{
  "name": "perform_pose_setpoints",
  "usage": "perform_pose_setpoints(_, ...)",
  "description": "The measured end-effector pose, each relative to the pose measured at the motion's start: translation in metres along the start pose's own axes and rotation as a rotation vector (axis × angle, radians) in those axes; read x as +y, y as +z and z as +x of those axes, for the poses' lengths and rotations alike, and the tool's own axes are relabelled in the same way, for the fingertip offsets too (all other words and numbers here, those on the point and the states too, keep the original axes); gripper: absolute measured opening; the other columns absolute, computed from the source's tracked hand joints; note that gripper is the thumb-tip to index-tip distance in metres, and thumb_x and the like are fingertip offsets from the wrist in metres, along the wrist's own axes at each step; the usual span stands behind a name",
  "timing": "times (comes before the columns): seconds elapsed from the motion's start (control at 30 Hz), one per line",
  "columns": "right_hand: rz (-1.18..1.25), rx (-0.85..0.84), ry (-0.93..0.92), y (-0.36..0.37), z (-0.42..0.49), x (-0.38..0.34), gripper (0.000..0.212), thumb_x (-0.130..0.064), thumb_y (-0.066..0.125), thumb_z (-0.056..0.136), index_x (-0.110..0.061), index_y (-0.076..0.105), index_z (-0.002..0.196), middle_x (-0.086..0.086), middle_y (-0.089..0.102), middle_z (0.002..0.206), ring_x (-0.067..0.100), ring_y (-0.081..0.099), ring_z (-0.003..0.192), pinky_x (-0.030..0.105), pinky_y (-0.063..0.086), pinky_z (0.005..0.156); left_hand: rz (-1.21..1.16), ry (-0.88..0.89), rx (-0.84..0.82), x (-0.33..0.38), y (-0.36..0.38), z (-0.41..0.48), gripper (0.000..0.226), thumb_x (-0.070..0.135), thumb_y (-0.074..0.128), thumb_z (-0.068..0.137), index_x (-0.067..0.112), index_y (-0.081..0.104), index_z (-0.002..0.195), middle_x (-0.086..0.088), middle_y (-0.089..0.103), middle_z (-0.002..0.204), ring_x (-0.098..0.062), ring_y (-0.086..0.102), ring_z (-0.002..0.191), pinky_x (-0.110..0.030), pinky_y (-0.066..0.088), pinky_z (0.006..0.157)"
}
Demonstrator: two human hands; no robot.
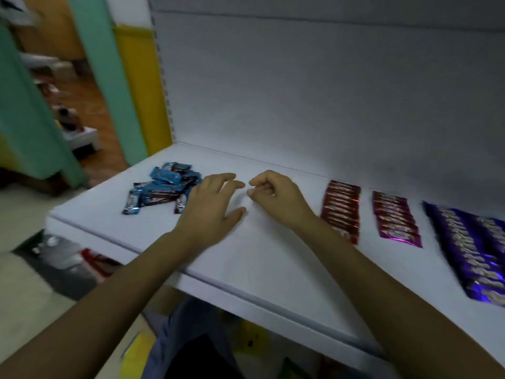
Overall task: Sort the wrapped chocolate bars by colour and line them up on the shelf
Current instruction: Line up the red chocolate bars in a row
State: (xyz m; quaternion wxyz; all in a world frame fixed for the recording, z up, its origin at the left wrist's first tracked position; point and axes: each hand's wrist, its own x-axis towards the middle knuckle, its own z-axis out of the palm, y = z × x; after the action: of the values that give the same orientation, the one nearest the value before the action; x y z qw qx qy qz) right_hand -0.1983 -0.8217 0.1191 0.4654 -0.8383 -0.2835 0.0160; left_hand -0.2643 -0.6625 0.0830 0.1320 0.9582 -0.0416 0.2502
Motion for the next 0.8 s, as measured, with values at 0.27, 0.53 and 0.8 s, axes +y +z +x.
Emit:
perform_pose_setpoints(0.27, -0.166, 0.089, 0.043, 0.088, 0.03, -0.003, 0.022, -0.031, 0.059, 0.089, -0.022, 0.061, 0.109, 0.0, 0.059, 0.113, 0.019, 0.051, 0.109, 0.036, 0.038, 0.096, 0.234, -0.464, -0.161, -0.074, -0.034, -0.029, 0.111, 0.096, 0.035, 0.055, 0.049, -0.008, 0.147, 0.002, -0.026, 0.158, -0.033, -0.018, 0.145, -0.067, -0.004, 0.11)
perform_pose_setpoints(0.53, -0.051, 0.104, 0.035, 0.083, 0.028, 0.001, 0.007, -0.026, 0.06, 0.087, -0.023, 0.063, 0.094, -0.007, 0.059, 0.1, 0.013, 0.054, 0.097, 0.033, 0.044, 0.087, 0.195, -0.325, -0.22, -0.101, -0.018, 0.027, 0.072, 0.076, 0.051, 0.076, 0.04, 0.044, 0.137, 0.008, 0.032, 0.151, -0.029, 0.039, 0.13, -0.048, 0.035, 0.102)
perform_pose_setpoints(0.8, -0.025, 0.095, 0.061, 0.081, 0.024, -0.001, 0.006, -0.024, 0.06, 0.089, -0.024, 0.065, 0.092, -0.007, 0.059, 0.1, 0.012, 0.053, 0.097, 0.033, 0.044, 0.088, 0.132, -0.128, 0.002, -0.113, -0.025, 0.044, 0.039, 0.028, 0.058, 0.092, 0.025, 0.053, 0.13, 0.0, 0.052, 0.129, -0.026, 0.056, 0.103, -0.03, 0.038, 0.073)
